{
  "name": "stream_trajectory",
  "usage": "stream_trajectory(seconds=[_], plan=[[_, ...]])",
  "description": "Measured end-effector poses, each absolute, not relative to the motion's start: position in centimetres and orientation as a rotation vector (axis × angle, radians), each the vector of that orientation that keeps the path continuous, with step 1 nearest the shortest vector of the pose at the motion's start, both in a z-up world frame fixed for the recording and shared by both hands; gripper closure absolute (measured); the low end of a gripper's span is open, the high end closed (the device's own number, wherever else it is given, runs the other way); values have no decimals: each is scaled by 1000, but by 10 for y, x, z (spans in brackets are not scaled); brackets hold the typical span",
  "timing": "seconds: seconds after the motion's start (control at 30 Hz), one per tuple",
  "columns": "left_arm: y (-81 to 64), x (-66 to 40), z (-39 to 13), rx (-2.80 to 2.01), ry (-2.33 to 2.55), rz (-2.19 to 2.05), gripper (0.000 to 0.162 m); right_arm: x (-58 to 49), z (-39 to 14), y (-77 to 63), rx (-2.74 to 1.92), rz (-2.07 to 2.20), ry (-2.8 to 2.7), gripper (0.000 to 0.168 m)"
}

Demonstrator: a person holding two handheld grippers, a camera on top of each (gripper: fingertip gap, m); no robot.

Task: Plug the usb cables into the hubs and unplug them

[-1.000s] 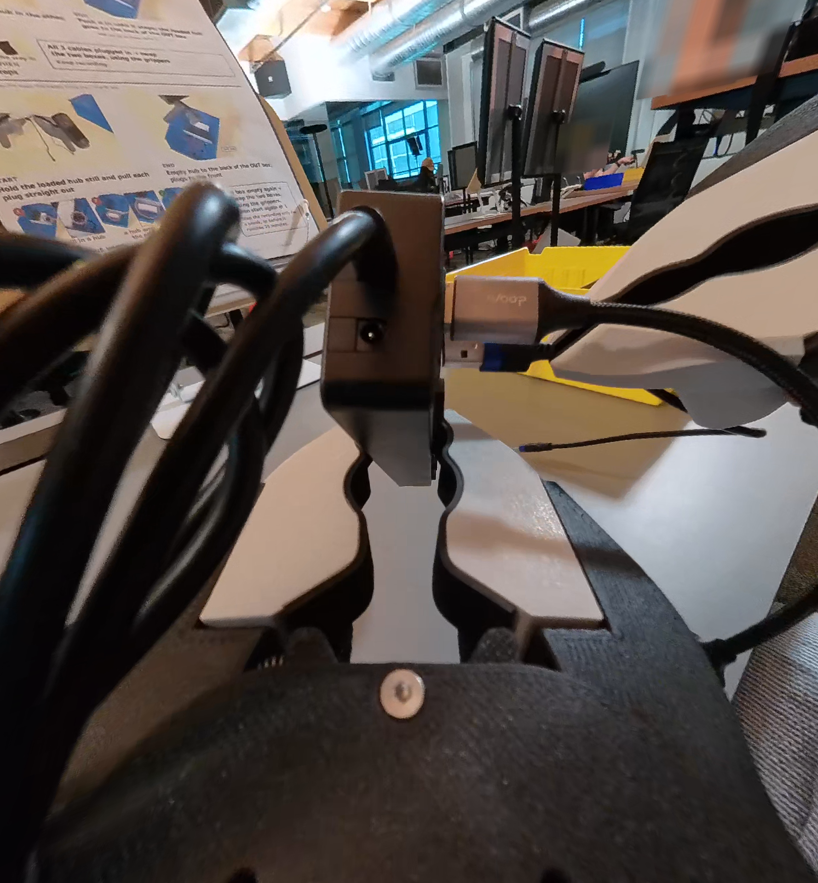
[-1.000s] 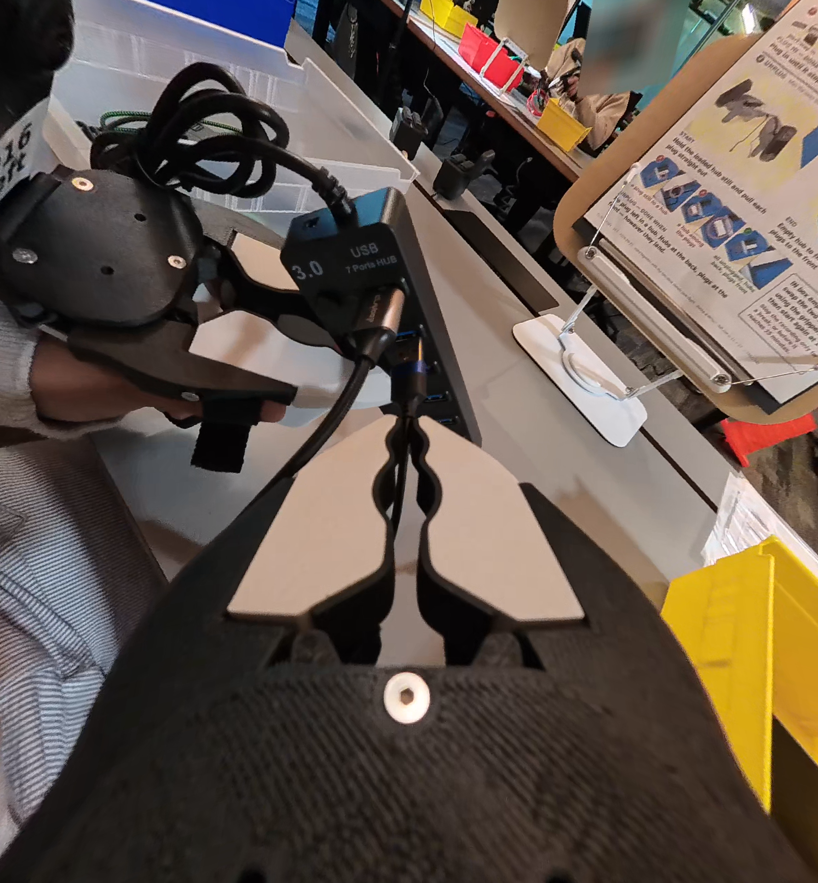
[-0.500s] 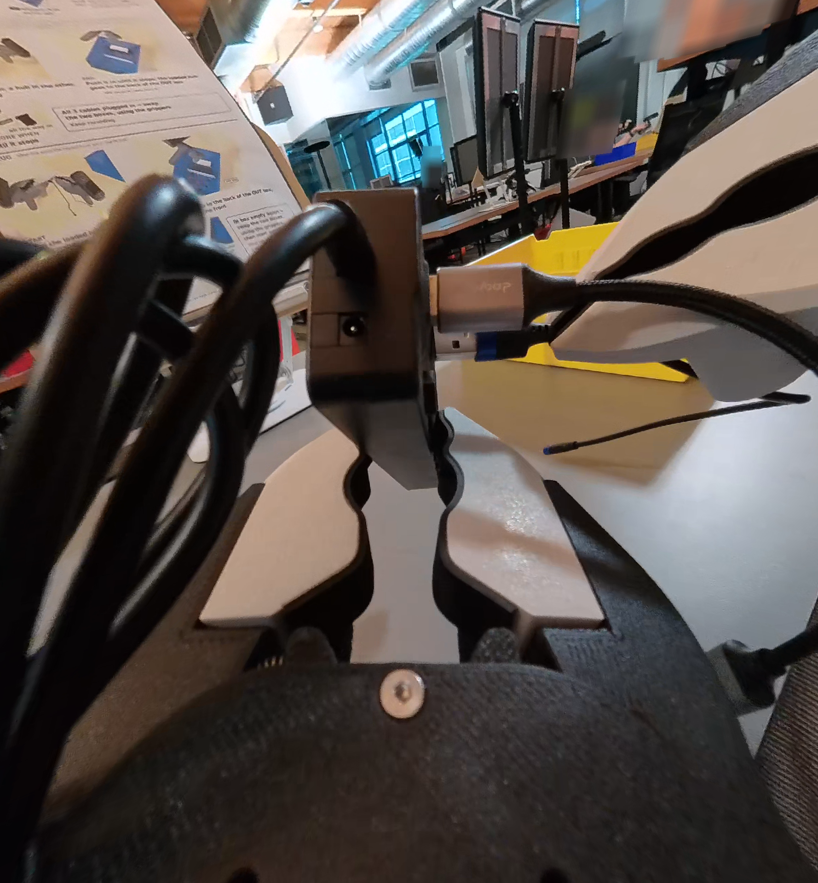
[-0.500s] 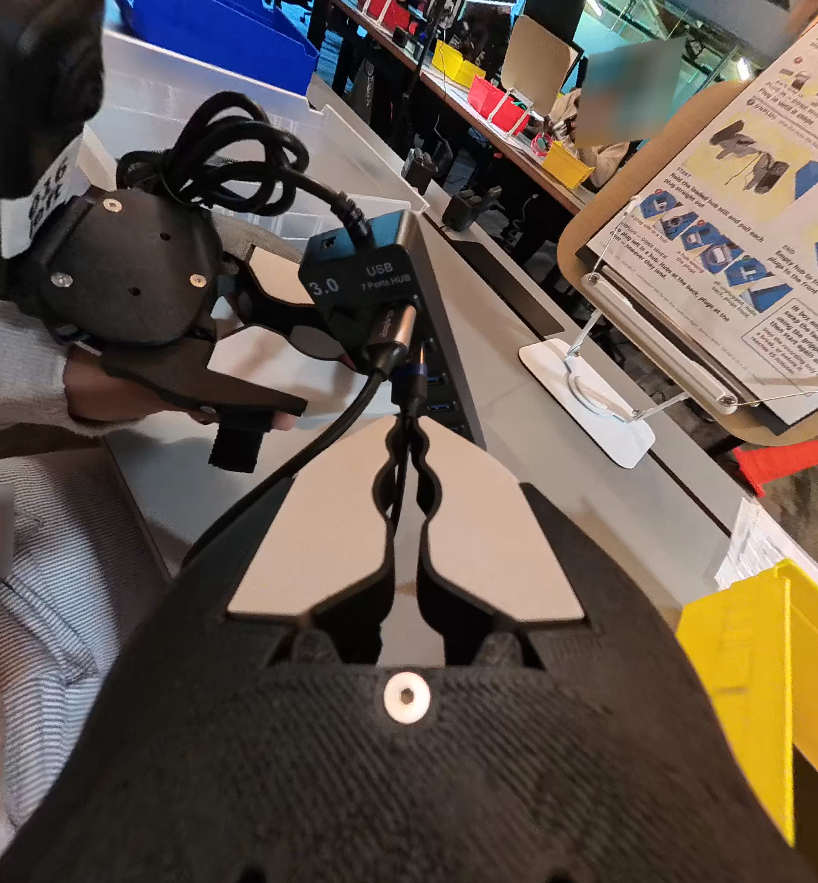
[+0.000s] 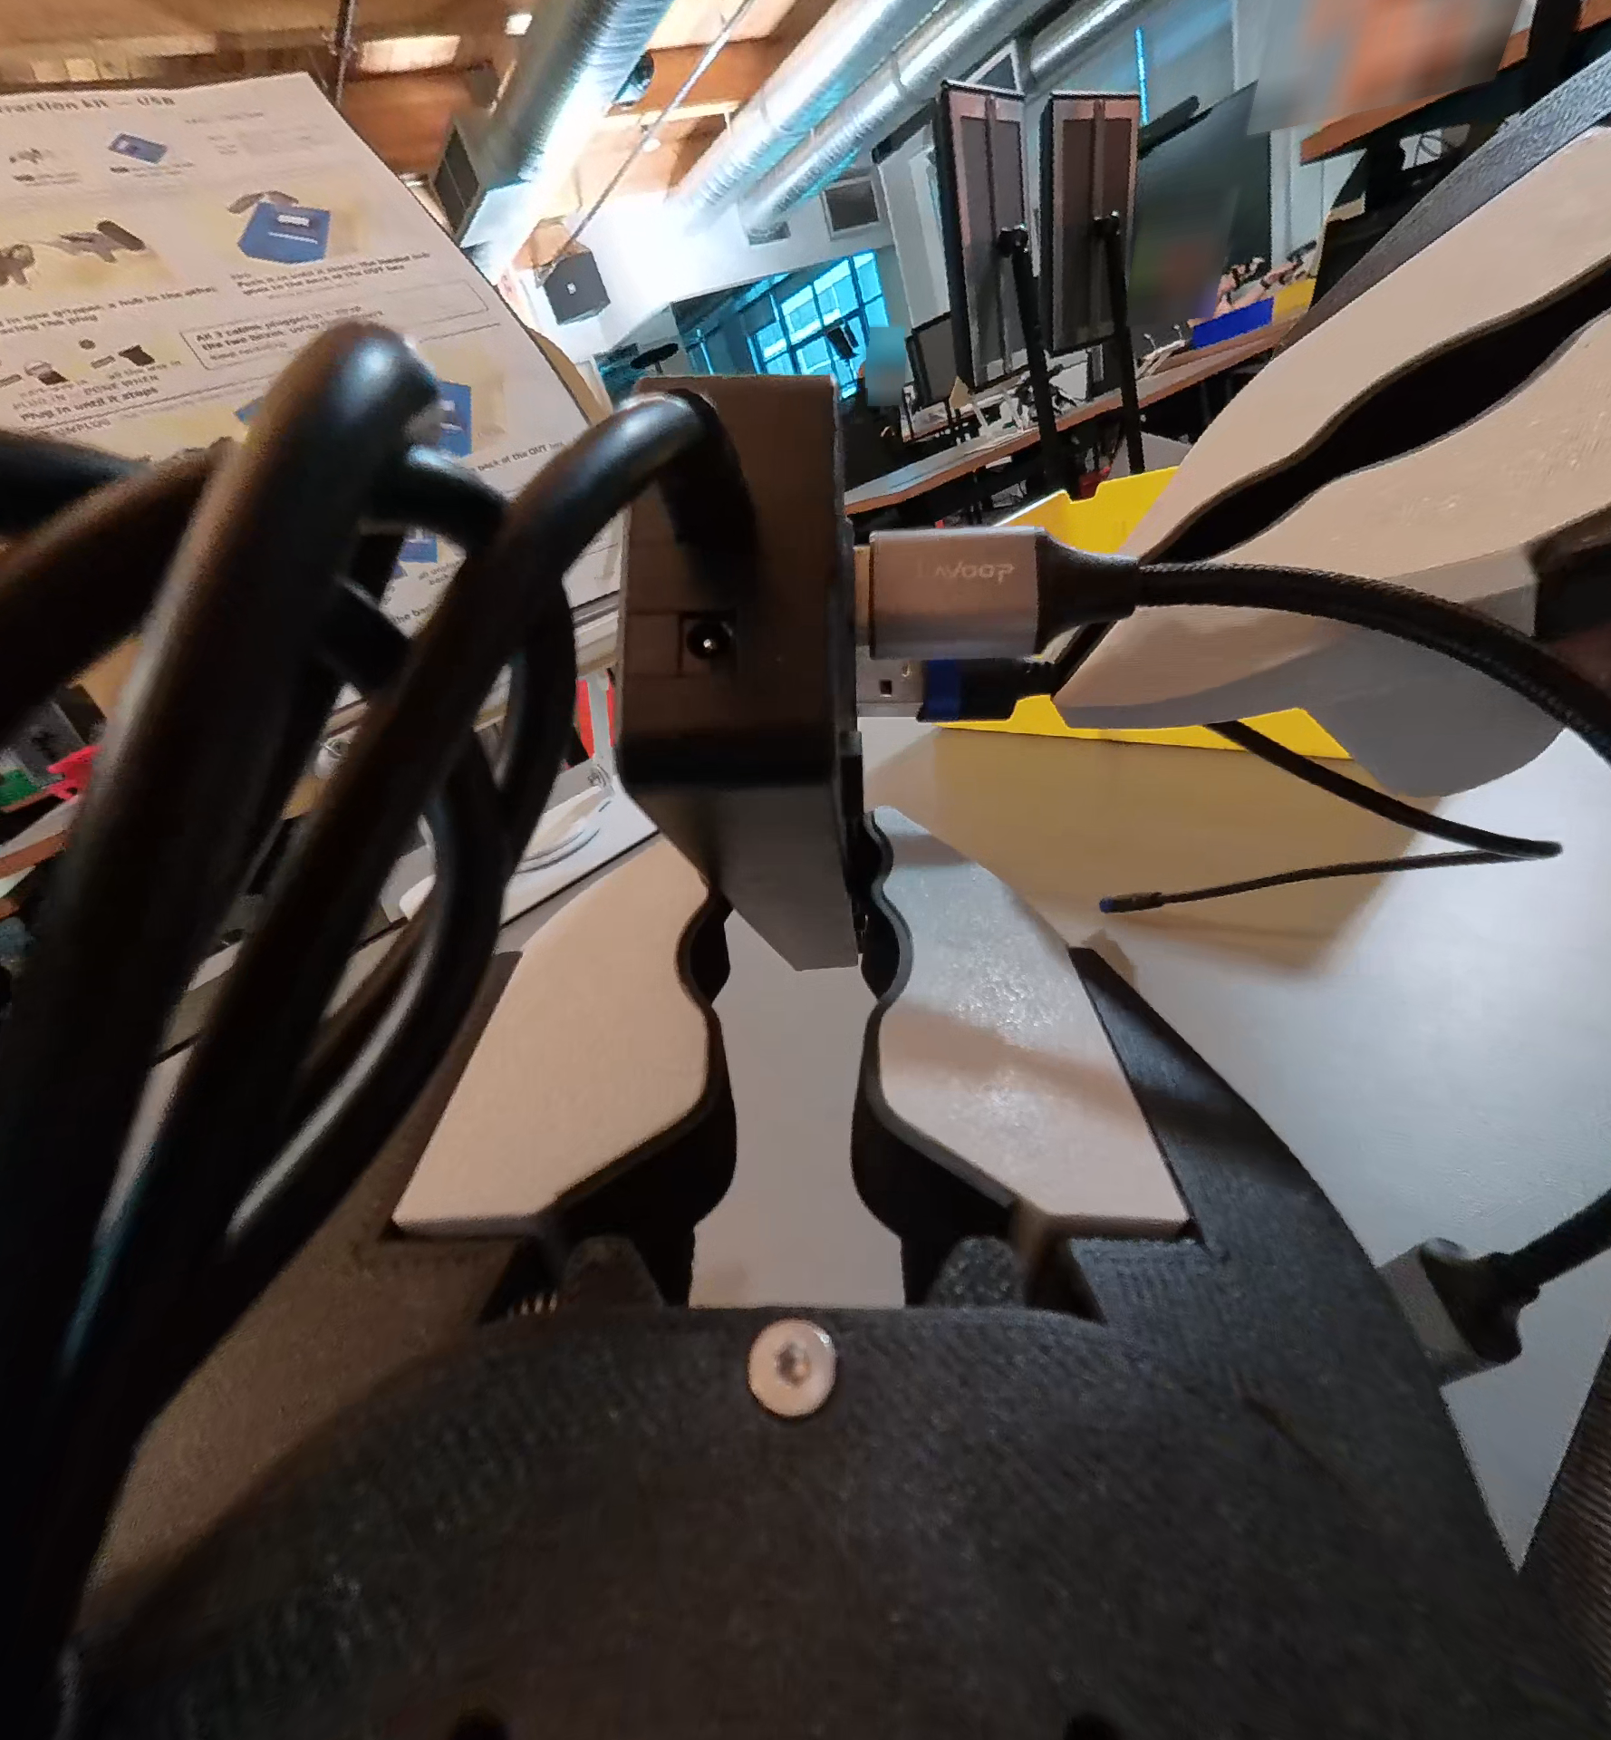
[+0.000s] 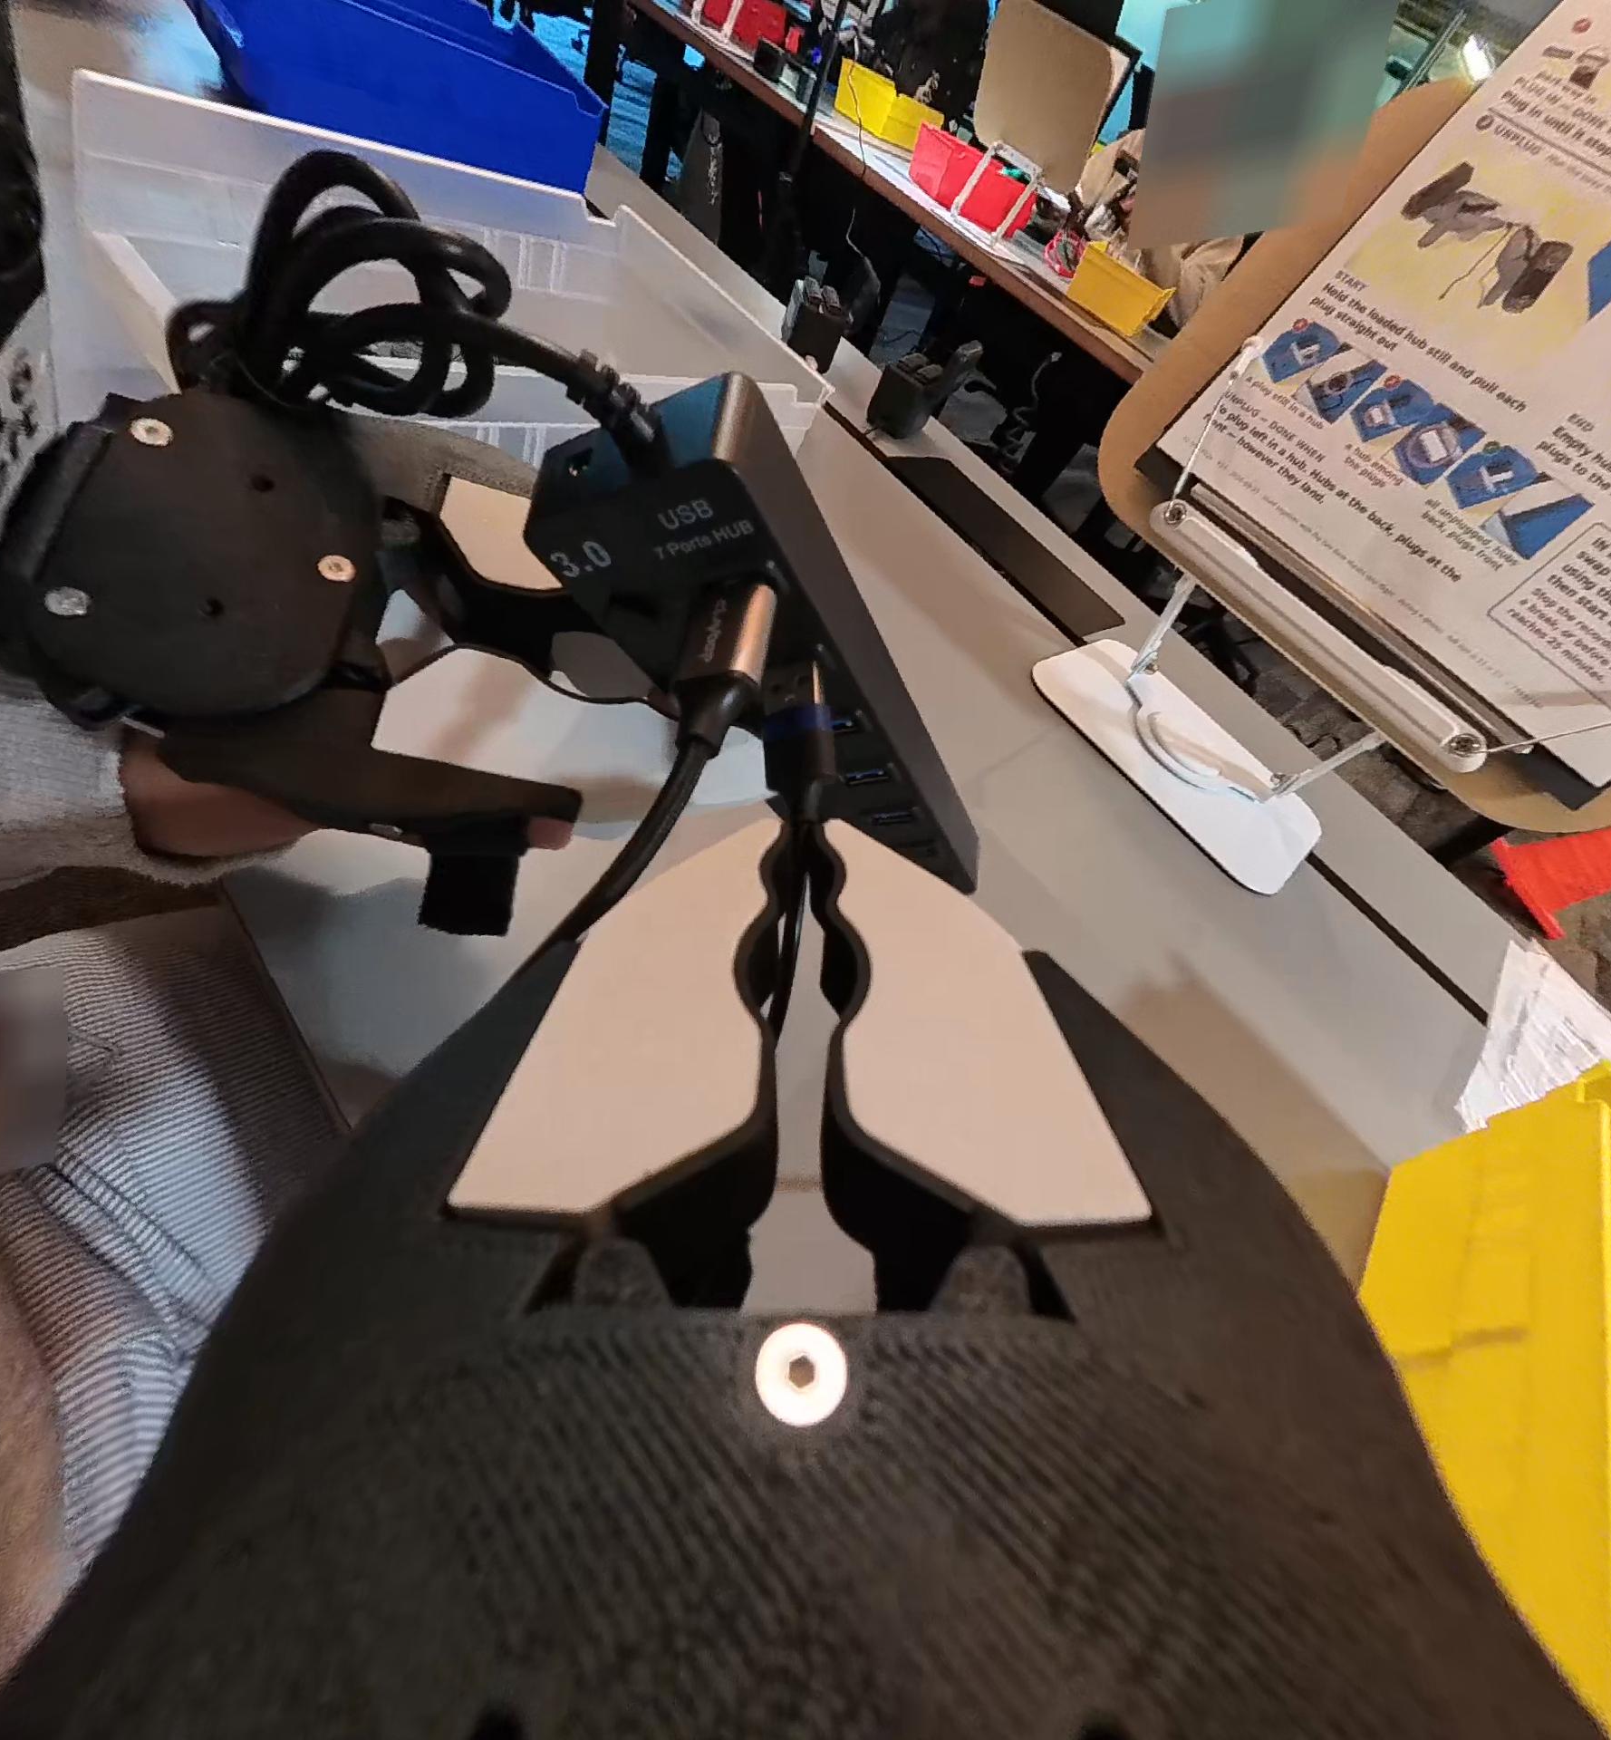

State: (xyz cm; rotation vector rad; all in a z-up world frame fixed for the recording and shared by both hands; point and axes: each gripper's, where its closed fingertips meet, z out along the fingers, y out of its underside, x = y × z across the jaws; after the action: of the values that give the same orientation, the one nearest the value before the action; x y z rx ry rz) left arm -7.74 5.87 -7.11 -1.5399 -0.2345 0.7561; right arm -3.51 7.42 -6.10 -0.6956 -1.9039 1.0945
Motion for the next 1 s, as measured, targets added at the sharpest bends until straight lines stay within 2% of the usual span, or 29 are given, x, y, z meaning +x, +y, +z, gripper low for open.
stream_trajectory(seconds=[0.03,1.0], plan=[[58,-78,-71,-1539,-235,756,136,-34,-60,72,-678,1112,-1905,165],[70,-63,-84,-1599,-169,542,136,-27,-58,72,-739,1379,-1937,165]])
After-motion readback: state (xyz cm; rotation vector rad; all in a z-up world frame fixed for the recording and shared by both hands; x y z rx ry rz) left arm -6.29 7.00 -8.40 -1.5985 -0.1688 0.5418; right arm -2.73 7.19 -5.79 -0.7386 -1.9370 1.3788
